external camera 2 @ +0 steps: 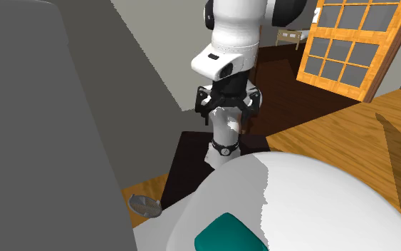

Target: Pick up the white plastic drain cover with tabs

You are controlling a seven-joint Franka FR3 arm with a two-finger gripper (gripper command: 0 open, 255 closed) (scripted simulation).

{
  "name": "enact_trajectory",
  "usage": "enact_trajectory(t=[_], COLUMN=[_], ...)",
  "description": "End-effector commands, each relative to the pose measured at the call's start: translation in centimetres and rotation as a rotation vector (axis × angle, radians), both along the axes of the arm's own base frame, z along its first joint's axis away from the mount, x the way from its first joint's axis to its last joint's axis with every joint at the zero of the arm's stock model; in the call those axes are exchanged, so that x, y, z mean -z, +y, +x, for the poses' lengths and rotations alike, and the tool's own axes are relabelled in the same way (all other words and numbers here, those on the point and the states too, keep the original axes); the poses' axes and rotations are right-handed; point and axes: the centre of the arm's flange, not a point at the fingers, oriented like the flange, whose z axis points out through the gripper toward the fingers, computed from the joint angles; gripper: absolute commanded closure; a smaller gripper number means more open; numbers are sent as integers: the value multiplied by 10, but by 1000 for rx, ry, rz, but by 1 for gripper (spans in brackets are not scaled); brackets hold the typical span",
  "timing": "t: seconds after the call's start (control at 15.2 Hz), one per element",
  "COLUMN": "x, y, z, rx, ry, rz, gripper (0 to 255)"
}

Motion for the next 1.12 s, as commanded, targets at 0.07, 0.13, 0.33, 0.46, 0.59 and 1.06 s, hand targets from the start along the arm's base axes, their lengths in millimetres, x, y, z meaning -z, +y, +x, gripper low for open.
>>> enact_trajectory(t=[0.07,0.13,0.33,0.46,0.59,1.06], x=[8,15,38,52,66,106], y=[-6,-12,-31,-44,-58,-109], z=[-1,-2,-3,-2,1,20], rx=[-17,-34,-84,-118,-151,-269], ry=[-33,-66,-165,-231,-298,-529], rz=[-20,-41,-102,-142,-183,-325], gripper=[0,0,0,0,0,0])
